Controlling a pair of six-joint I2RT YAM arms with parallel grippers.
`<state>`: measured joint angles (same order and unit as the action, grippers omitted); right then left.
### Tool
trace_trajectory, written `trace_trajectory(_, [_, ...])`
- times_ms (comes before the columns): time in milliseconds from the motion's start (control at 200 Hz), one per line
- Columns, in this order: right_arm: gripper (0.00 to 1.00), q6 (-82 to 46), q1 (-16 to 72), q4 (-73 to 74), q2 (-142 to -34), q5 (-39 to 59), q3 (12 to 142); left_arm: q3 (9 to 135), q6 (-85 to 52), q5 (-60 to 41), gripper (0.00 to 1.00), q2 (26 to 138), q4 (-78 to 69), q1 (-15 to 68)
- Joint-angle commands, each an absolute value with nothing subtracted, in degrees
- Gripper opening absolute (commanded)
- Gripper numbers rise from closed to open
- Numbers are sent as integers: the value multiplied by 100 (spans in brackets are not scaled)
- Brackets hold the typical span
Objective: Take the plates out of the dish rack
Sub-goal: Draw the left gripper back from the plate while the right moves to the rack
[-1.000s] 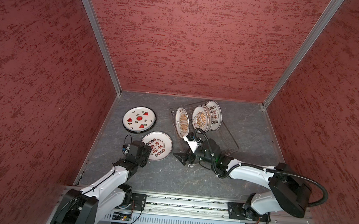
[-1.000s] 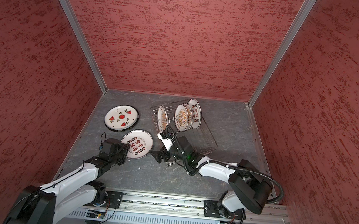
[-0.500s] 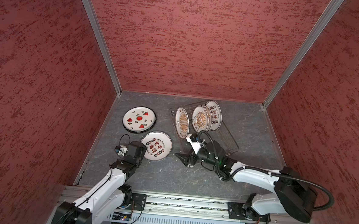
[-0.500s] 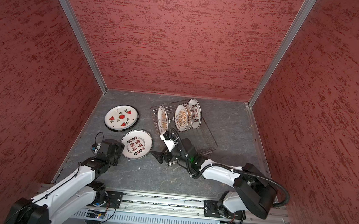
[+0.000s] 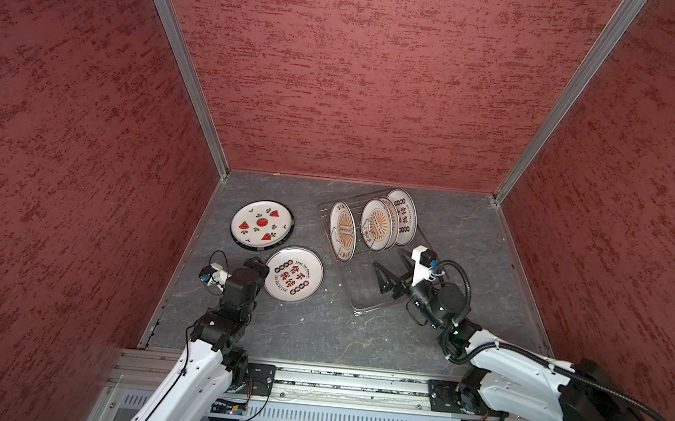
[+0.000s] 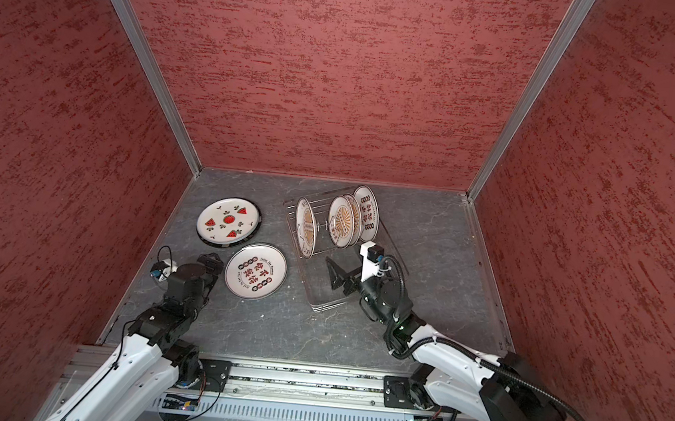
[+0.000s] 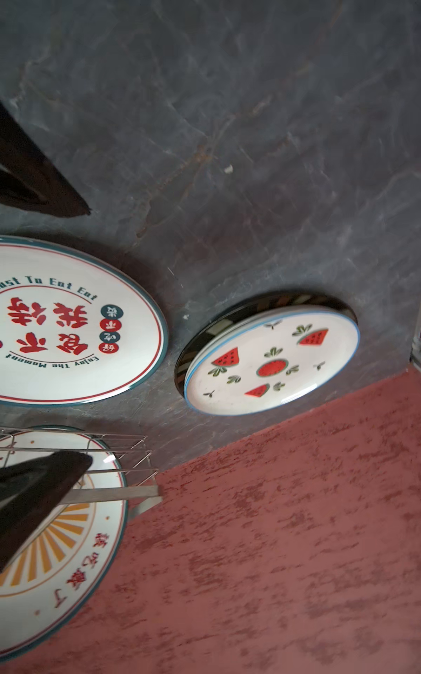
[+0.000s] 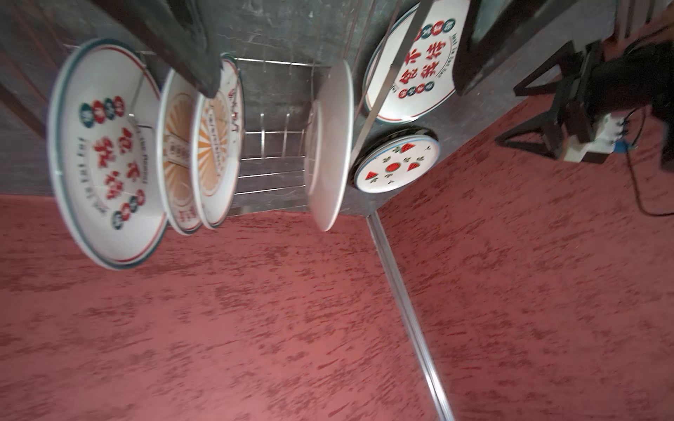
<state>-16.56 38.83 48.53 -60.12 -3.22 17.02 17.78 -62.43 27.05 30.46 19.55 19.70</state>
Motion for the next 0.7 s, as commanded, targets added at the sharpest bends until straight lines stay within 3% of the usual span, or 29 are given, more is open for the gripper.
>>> trace_trajectory(0, [99,-2256,3359,4818,-5750,34,1573,1714,-5103,3404,100,3181,932,2626])
trace_trajectory(140, [99,-2577,2574,4514,-5656,496,1591,1531,-4073,3522,99,3599,-388,3333])
trace_trajectory(256, [99,-2887,1872,4550,-5719,1063,1595,1199,-3345,2807,99,3927,-1649,3429])
trace_trajectory(541, [97,-2778,1269,4139,-6280,1837,2262,574,-2636,-733,99,4144,-3552,3006])
trace_trajectory(696, [85,-2719,1180,3929,-6873,2109,2824,511,-2761,-1815,100,4138,-3919,2866])
